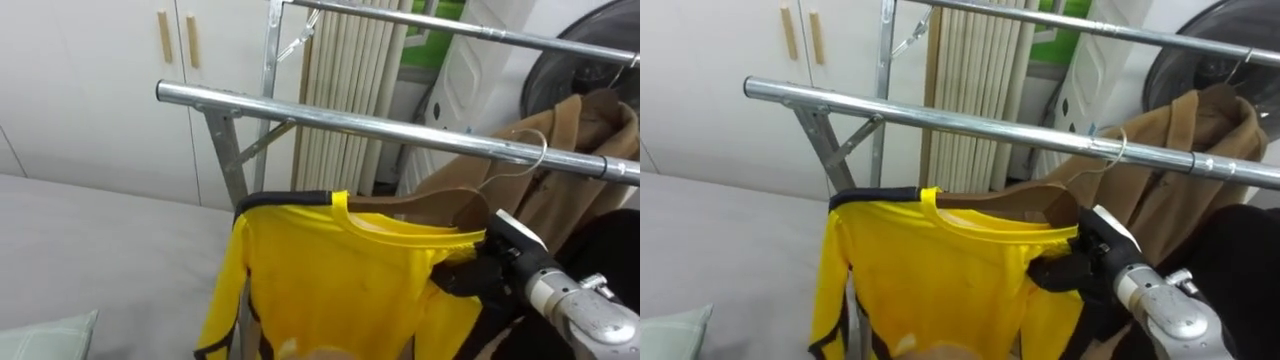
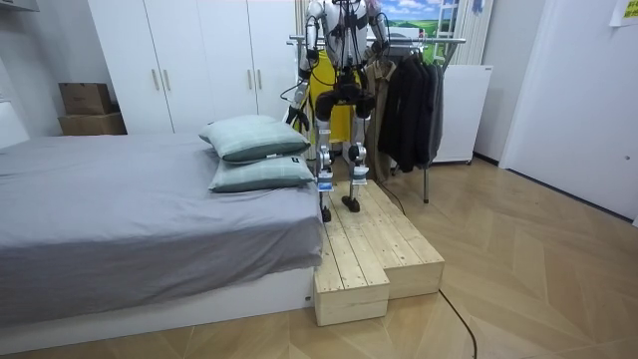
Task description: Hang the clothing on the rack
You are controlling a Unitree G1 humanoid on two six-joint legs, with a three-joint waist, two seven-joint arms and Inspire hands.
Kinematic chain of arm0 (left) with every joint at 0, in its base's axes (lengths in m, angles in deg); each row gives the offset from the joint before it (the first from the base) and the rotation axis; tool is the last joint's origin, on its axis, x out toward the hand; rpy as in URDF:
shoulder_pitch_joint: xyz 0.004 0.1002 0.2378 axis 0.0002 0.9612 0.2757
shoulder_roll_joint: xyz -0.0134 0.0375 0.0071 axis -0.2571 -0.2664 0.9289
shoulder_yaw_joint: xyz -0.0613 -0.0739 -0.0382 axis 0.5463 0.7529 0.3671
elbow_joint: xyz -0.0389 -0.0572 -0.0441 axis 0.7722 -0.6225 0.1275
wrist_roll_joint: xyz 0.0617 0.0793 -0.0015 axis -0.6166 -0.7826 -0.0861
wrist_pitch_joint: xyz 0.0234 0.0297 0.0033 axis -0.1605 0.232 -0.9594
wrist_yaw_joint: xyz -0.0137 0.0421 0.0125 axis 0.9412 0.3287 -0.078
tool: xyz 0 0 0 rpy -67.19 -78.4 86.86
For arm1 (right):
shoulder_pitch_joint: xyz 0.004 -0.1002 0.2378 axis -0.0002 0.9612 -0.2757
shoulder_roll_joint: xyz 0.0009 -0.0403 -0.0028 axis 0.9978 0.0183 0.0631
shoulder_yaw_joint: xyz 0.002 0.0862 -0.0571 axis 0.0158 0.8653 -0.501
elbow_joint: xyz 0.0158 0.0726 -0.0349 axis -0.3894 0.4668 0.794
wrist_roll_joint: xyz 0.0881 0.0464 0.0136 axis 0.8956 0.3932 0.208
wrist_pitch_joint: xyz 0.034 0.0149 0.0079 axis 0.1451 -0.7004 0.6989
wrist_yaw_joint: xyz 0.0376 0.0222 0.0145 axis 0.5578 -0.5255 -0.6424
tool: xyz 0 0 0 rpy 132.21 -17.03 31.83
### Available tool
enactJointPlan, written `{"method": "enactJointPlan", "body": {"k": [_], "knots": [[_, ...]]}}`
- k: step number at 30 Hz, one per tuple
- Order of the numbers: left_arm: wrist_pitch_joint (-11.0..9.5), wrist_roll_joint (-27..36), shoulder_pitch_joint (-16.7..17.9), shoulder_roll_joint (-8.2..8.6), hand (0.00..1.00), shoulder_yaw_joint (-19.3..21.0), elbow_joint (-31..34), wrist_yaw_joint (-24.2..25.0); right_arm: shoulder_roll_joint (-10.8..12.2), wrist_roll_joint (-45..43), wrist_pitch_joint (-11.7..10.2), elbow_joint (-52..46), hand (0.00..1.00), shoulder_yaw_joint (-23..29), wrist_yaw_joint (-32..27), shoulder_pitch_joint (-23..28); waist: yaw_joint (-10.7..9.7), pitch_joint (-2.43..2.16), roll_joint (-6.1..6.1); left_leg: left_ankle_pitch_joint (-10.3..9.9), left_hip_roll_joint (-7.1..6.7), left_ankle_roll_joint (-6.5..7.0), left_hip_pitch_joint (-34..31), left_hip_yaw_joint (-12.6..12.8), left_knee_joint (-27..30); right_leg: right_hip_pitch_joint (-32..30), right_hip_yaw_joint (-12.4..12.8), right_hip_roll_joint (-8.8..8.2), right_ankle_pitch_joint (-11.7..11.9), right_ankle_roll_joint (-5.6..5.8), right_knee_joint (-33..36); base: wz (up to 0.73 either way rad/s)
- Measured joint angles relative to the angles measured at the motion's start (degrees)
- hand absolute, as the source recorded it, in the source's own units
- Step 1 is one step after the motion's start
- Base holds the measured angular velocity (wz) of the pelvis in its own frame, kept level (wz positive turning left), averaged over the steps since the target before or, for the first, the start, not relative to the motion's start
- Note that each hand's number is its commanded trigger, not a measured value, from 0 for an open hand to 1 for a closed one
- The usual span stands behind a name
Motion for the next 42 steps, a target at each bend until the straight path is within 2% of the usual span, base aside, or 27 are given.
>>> {"method": "enactJointPlan", "body": {"k": [11, 14, 19, 31, 42], "knots": [[0.18, -0.42, -0.16, 0.10, 0.00, 0.21, 0.01, 1.52, -0.02, 6.06, -1.20, 11.89, 1.00, 0.00, 0.13, -3.38, 0.69, -0.05, -0.17, 0.00, -0.08, 0.00, -0.18, -0.39, 0.03, -0.16, -0.37, -0.13, -0.22, -0.12, 0.39, 0.01], [0.28, -0.41, -0.16, 0.05, 0.00, 0.24, 0.00, 2.01, -0.23, 7.68, -1.90, 16.57, 1.00, 0.01, 0.04, -5.35, 0.73, -0.39, -0.71, 0.01, -0.07, -0.02, -0.16, -0.53, 0.07, -0.20, -0.56, -0.14, -0.44, -0.18, 0.45, 0.01], [0.60, -0.40, 0.01, 0.06, 0.00, 0.47, 0.11, 2.43, -0.82, 8.13, -3.03, 18.94, 1.00, 0.01, 0.20, -5.74, 0.66, -0.34, -0.95, 0.03, -0.08, -0.05, -0.08, -0.91, 0.07, 0.02, -1.09, -0.29, -0.44, -0.18, 0.36, 0.05], [0.57, -0.40, -0.32, 0.09, 0.00, 1.67, 0.17, 2.42, -2.21, 8.30, -3.52, 21.08, 1.00, 0.01, 0.53, -6.12, 0.72, -0.20, -1.07, 0.10, -0.13, -0.15, -0.15, -1.38, 0.14, 0.15, -1.74, -0.46, -0.57, -0.24, 0.43, 0.02], [0.59, -0.33, -0.24, 0.08, 0.00, 1.67, 0.25, 2.42, -2.30, 8.92, -3.83, 21.86, 1.00, 0.01, 0.30, -6.14, 0.70, -0.15, -1.00, 0.12, -0.14, -0.18, -0.13, -1.38, 0.14, 0.21, -1.75, -0.45, -0.60, -0.28, 0.46, 0.00]]}}
